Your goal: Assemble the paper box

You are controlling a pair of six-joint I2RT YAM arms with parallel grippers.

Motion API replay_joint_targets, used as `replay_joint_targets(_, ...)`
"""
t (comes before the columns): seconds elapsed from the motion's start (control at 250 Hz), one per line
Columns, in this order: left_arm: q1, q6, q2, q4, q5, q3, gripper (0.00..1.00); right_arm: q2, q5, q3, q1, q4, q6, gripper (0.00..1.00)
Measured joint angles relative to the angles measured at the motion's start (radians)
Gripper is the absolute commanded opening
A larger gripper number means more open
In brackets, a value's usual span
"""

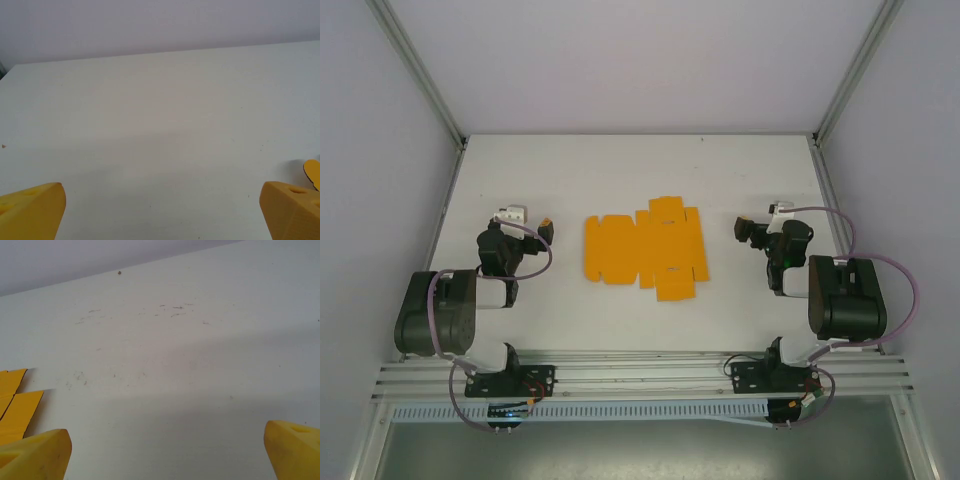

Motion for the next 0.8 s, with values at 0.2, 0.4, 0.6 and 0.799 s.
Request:
replay_joint_targets(0.2,0.0,0.0,0.0,-0.001,0.0,0.0,0.99,0.0,0.0,0.0,0.0,0.0,0.0,0.99)
replay_joint_targets(0.4,0.0,0.0,0.0,-0.006,0.0,0.001,0.99,0.0,0.0,0.0,0.0,0.0,0.0,0.99)
replay_joint_targets(0.6,0.0,0.0,0.0,-0.007,0.0,0.001,0.99,0.0,0.0,0.0,0.0,0.0,0.0,0.99)
replay_joint_targets(0.799,0.0,-0.001,0.0,-0.014,0.0,0.003,0.99,0.0,0.0,0.0,0.0,0.0,0.0,0.99)
